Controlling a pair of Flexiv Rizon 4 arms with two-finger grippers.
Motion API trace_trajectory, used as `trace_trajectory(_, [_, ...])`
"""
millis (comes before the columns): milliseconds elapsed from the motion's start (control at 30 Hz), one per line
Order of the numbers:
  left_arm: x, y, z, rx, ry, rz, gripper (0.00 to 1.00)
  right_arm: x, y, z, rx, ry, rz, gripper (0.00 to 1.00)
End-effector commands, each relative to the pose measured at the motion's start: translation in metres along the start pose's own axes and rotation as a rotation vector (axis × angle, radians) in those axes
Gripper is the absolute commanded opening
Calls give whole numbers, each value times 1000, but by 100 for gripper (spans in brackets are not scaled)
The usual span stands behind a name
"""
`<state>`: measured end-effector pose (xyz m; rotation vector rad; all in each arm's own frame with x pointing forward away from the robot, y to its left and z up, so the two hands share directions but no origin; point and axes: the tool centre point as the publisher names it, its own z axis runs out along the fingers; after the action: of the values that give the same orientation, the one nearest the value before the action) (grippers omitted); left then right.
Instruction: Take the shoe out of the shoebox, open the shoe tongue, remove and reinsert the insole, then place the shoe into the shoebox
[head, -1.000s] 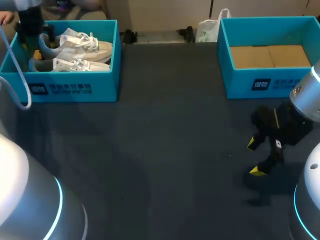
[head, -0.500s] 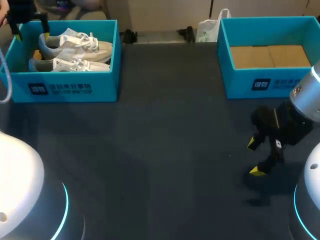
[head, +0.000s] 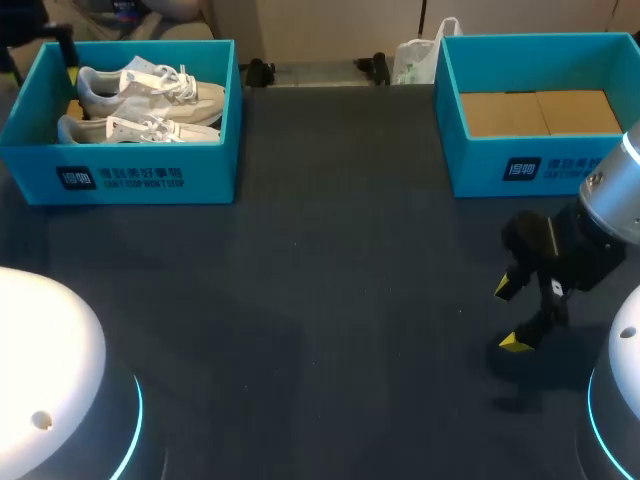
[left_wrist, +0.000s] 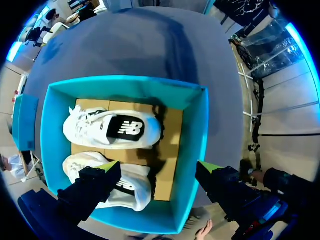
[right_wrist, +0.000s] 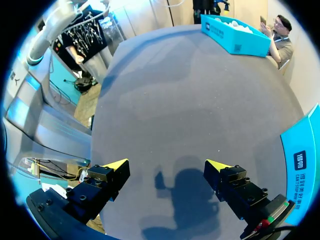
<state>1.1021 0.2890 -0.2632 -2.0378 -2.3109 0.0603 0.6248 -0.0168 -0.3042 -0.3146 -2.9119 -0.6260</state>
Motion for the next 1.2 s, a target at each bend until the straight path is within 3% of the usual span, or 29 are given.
trace_trajectory(33, [0,-29,1,-89,21,21,100,2,-1,0,0,-3,0,100])
trace_trajectory(267, [0,-55,17,-78,19,59,100,2,-1,0,0,-3,0,100])
trace_trajectory(467, [0,-64,27,-91,25,72,100,2,-1,0,0,-3,0,100])
trace_trajectory(1200, [-5,-36,67,-42,5,145,100,2,-1,0,0,-3,0,100])
